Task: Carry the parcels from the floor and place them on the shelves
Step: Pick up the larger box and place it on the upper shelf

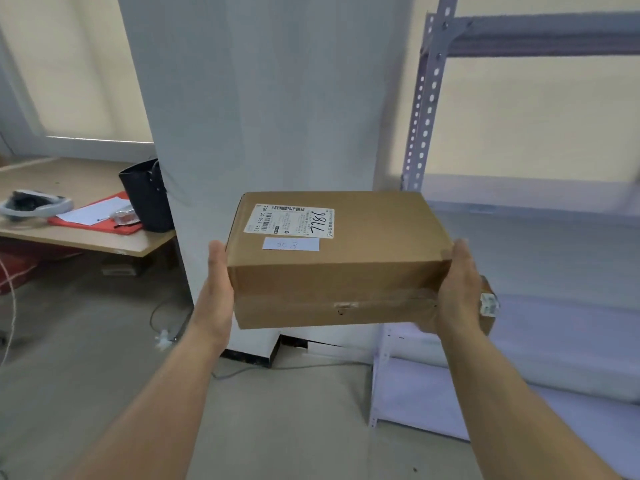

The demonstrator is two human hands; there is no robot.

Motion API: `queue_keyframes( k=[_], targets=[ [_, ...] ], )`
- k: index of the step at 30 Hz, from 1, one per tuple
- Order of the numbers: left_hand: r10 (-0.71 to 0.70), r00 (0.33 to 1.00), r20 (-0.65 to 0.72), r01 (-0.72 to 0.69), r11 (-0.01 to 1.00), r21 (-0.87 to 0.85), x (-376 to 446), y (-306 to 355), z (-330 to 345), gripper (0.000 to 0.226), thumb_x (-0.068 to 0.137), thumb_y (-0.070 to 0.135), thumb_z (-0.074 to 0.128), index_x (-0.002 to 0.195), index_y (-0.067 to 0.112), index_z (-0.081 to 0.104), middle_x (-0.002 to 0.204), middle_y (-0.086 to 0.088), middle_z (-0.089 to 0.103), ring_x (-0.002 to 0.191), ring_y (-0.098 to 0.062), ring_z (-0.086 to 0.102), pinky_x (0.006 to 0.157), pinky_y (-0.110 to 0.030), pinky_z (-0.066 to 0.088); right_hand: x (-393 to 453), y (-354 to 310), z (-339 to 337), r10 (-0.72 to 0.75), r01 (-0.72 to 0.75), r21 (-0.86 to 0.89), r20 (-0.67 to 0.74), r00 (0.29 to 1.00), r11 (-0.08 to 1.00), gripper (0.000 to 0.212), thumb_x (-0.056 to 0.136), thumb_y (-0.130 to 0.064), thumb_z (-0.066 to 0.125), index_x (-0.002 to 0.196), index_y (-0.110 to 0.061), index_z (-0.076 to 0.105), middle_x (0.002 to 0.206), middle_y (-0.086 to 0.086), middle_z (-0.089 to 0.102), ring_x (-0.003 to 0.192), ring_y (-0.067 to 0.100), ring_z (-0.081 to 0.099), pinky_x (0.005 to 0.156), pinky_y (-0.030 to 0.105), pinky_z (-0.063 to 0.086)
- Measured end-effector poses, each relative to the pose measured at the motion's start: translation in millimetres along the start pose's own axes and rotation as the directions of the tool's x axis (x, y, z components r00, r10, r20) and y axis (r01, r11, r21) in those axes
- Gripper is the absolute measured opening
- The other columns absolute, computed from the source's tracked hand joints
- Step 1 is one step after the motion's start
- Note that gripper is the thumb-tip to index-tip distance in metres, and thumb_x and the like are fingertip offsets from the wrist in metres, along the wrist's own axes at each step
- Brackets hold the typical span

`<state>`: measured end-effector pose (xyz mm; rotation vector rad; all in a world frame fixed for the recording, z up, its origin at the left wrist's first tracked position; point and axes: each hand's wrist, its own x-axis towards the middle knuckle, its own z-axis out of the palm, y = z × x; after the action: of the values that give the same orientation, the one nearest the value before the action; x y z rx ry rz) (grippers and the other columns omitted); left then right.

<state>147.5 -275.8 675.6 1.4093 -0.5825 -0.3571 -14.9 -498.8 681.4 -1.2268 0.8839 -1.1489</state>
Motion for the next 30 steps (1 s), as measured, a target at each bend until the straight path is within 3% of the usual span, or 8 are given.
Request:
queue_keyframes(
  k=[2, 4, 8, 14, 23, 26, 30],
  targets=[
    [0.048, 0.998, 0.037, -0.048, 0.999, -0.006, 7, 5, 29, 0.081, 0.074, 0.079, 0.013, 0.125, 0.038, 0.060, 0.121, 0.011, 0.070, 0.111, 0.001, 0.063, 0.105, -0.030, 0.041, 17, -14, -23, -0.029, 0.028, -0.009, -0.035, 0.999, 1.000, 0.050, 0.096, -0.049, 0.030, 0.122, -0.013, 0.053, 0.113, 0.003, 0.051, 0.101, 0.022, 0.048, 0.087, 0.033, 0.037],
    [0.067, 0.994, 0.088, -0.065, 0.997, -0.029, 13, 10, 60, 0.081, 0.076, 0.077, 0.012, 0.127, 0.035, 0.060, 0.122, 0.010, 0.070, 0.111, 0.002, 0.063, 0.104, -0.029, 0.041, 35, -26, -47, -0.053, 0.049, -0.051, -0.081, 0.995, 0.997, 0.056, 0.093, -0.054, 0.031, 0.122, -0.012, 0.054, 0.113, 0.004, 0.052, 0.106, 0.025, 0.050, 0.097, 0.041, 0.040],
    [0.099, 0.980, 0.170, -0.090, 0.994, -0.063, 25, 18, 125, 0.082, 0.077, 0.078, 0.012, 0.125, 0.034, 0.062, 0.125, 0.008, 0.068, 0.118, -0.005, 0.061, 0.111, -0.038, 0.038, 71, -47, -94, -0.069, 0.061, -0.060, -0.146, 0.987, 0.996, 0.044, 0.088, -0.057, 0.032, 0.103, -0.021, 0.053, 0.109, 0.003, 0.055, 0.107, 0.027, 0.053, 0.103, 0.051, 0.040],
    [0.109, 0.970, 0.218, -0.091, 0.991, -0.093, 43, 22, 218, 0.085, 0.075, 0.078, 0.014, 0.126, 0.031, 0.062, 0.124, 0.005, 0.069, 0.117, -0.009, 0.062, 0.111, -0.043, 0.038, 122, -72, -160, -0.059, 0.058, -0.010, -0.187, 0.981, 0.998, 0.038, 0.089, -0.058, 0.034, 0.092, -0.025, 0.053, 0.087, -0.010, 0.052, 0.095, 0.021, 0.051, 0.095, 0.043, 0.042],
    [0.117, 0.962, 0.246, -0.097, 0.991, -0.091, 81, 31, 333, 0.077, 0.089, 0.069, 0.005, 0.130, 0.033, 0.059, 0.127, 0.005, 0.067, 0.120, -0.008, 0.059, 0.111, -0.038, 0.038, 206, -99, -229, -0.092, 0.084, -0.049, -0.210, 0.973, 0.995, 0.044, 0.087, -0.060, 0.031, 0.100, -0.026, 0.054, 0.107, -0.002, 0.058, 0.104, 0.024, 0.054, 0.101, 0.047, 0.043],
    [0.119, 0.965, 0.233, -0.100, 0.991, -0.091, 98, 36, 360, 0.076, 0.089, 0.068, 0.005, 0.130, 0.034, 0.058, 0.126, 0.005, 0.067, 0.117, -0.008, 0.061, 0.104, -0.032, 0.043, 234, -107, -237, -0.113, 0.102, -0.062, -0.209, 0.971, 0.993, 0.046, 0.087, -0.060, 0.030, 0.104, -0.025, 0.054, 0.113, 0.000, 0.057, 0.106, 0.024, 0.053, 0.102, 0.048, 0.042],
    [0.095, 0.969, 0.227, -0.082, 0.994, -0.066, 124, 41, 385, 0.075, 0.091, 0.067, 0.005, 0.129, 0.032, 0.059, 0.124, 0.006, 0.068, 0.111, -0.003, 0.062, 0.083, -0.017, 0.047, 267, -114, -237, -0.098, 0.085, -0.069, -0.218, 0.971, 0.994, 0.058, 0.085, -0.063, 0.030, 0.115, -0.022, 0.056, 0.116, -0.001, 0.057, 0.110, 0.025, 0.054, 0.102, 0.049, 0.043]
  ],
)
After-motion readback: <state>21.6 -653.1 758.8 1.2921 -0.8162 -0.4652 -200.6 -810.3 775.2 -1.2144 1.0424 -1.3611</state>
